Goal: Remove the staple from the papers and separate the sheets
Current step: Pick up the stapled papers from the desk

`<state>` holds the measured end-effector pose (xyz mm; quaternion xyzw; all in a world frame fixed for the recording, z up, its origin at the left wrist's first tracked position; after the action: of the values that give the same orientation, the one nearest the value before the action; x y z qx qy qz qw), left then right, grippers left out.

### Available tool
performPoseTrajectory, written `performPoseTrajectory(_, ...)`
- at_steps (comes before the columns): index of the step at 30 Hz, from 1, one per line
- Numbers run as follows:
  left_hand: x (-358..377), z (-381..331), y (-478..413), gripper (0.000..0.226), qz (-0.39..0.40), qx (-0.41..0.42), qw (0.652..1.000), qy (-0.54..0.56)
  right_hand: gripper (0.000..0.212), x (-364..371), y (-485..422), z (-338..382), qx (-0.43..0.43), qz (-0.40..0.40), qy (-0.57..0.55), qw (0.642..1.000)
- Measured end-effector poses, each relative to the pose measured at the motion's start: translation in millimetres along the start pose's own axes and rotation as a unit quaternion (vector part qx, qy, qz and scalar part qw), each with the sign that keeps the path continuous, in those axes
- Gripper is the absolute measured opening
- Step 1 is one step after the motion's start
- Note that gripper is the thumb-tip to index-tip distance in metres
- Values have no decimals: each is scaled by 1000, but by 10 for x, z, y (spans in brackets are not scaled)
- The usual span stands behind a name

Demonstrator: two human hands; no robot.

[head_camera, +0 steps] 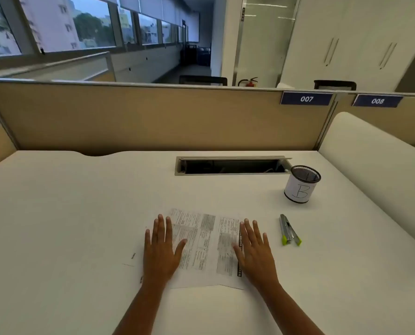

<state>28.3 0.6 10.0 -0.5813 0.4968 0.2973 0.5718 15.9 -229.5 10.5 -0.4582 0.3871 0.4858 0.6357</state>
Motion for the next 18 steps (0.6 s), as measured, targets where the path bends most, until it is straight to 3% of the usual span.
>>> performPoseTrajectory(2,24,15,28,68,14,-15,999,26,71,-2,16,-32,21,4,7,1000)
performPoseTrajectory(6,127,-5,146,70,71,-31,996,35,115,76,105,-72,33,76,-23,996)
performPoseTrajectory(8,173,2,184,73,96,-45,994,31,122,61,132,-64,38,98,-19,994)
performPoseTrajectory(14,167,25,217,74,80,-66,994,17,122,95,137,-66,62,118,-40,990)
performPoseTrajectory(18,107,-7,211,77,80,-76,993,38,87,81,133,-64,86,98,-44,990)
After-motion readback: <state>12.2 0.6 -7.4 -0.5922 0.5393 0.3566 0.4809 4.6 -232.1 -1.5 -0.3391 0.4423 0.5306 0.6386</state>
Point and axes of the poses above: each hand's wrist, its own y-axis away from the middle knuckle, its own x-axis out of the palm, z = x × y, the point moved 3 cm from there along -y, towards the middle knuckle, and after that the axes turned 10 degrees about x, right-handed, at the moved point
